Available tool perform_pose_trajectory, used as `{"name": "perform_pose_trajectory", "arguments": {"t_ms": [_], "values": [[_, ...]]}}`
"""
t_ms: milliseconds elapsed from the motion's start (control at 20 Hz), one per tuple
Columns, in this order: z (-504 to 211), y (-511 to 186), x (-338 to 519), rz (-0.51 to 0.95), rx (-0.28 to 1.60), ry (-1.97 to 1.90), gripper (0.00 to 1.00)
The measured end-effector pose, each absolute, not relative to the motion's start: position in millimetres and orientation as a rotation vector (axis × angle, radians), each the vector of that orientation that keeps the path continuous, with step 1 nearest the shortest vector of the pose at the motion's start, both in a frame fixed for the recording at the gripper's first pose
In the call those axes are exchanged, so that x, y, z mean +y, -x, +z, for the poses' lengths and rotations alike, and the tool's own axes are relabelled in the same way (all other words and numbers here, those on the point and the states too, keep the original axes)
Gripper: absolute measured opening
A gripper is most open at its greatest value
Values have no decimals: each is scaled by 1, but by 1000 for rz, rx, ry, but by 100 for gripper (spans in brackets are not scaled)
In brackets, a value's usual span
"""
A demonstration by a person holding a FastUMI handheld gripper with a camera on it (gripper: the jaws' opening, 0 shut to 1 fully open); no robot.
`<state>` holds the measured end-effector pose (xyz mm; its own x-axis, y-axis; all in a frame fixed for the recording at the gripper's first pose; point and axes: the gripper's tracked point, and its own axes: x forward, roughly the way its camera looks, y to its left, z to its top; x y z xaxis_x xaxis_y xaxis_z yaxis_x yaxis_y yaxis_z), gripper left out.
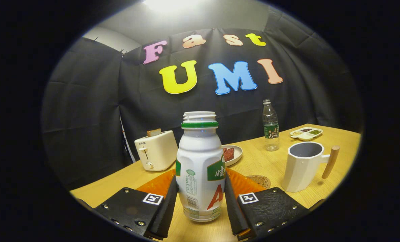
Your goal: Take the bottle from table, then pour the juice into the cup, finally place the bottle on the coaster
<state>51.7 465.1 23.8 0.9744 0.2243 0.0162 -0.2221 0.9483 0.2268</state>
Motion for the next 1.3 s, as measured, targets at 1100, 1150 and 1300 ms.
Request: {"name": "perform_pose_trajectory", "arguments": {"t_ms": [1100,1150,1300], "values": [[52,-62,436,244,-10,-851,67],[52,-63,436,242,-8,-877,67],[53,-64,434,241,-11,-947,67]]}}
